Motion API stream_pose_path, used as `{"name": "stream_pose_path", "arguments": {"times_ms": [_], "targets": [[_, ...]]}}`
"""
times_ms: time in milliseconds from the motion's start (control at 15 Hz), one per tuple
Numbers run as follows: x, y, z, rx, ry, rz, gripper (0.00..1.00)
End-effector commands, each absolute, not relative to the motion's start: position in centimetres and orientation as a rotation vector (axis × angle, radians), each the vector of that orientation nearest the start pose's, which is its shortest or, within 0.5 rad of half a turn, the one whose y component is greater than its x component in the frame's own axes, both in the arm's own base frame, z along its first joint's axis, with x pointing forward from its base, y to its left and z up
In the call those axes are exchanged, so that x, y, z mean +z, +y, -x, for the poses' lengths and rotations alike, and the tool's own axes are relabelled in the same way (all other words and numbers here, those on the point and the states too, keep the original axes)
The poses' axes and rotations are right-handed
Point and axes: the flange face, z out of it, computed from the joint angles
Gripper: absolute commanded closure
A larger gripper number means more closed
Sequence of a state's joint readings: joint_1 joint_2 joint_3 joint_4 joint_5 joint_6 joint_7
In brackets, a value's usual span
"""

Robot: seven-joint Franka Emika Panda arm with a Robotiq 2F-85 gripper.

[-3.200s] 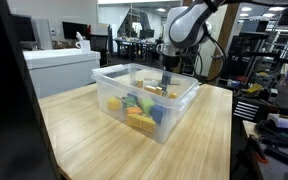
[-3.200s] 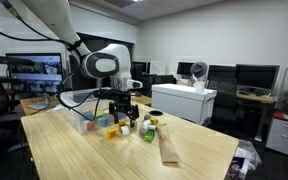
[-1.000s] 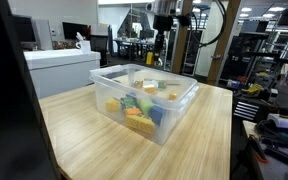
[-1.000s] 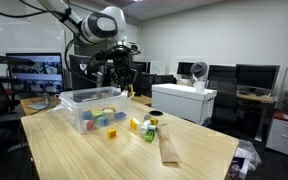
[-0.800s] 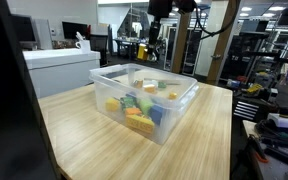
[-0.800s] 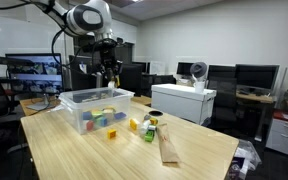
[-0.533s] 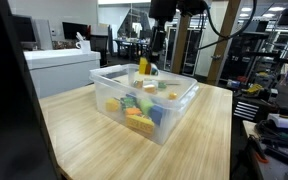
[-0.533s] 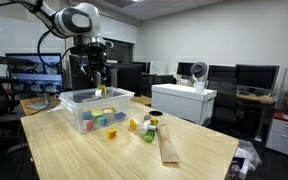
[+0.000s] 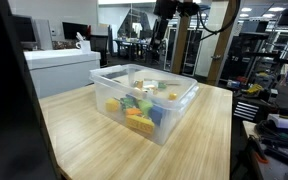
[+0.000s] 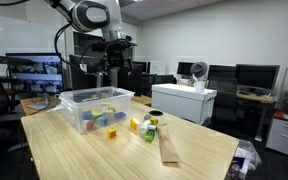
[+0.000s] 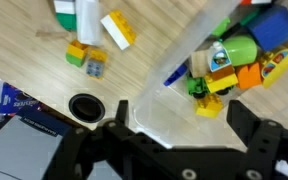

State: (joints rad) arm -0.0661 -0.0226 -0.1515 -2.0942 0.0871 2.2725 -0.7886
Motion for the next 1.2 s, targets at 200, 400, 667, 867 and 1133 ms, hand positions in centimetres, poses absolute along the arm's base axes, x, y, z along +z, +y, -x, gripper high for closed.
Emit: {"name": "stream_pose_path", "arguments": {"times_ms": [200, 400, 667, 867, 1133], "targets": [[39.1, -21.4, -55.7, -0.228, -1.171, 3.008, 0.00], [34.8, -24.0, -57.1, -0.194, -1.167, 3.081, 0.00], [33.7, -23.9, -56.9, -0.161, -1.124, 3.067, 0.00], [31.8, -23.7, -57.8, -0.161, -1.043, 3.110, 0.00], [28.9, -22.1, -59.0, -0.173, -0.965, 3.151, 0.00]]}}
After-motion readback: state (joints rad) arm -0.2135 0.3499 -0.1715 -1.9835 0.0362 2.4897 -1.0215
